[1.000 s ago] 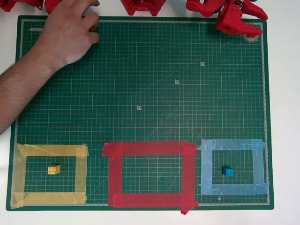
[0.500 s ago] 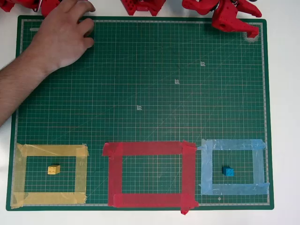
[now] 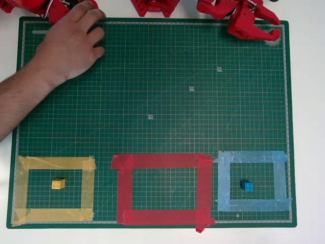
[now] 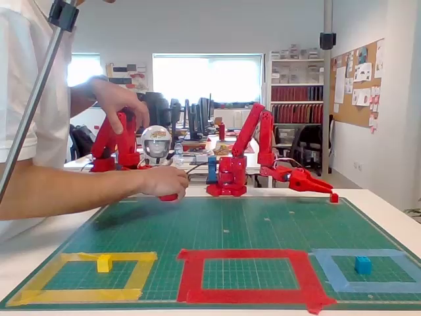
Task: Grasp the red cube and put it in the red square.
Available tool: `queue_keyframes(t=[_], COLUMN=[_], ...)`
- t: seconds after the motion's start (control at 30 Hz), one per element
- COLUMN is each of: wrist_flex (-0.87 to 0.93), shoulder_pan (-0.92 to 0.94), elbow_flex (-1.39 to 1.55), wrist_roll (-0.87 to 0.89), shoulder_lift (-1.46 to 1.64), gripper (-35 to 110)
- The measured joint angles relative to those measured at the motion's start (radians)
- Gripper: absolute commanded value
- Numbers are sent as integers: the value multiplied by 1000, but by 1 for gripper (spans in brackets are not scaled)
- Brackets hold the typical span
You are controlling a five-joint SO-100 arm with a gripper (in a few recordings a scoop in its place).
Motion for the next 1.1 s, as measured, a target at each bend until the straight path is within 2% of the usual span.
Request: queue_keyframes(t=[1.1], wrist_flex=[-6], shoulder_pan=[-34], elbow_flex=[-94], wrist_roll=[0], shoulder_lift=[-97], gripper=[18])
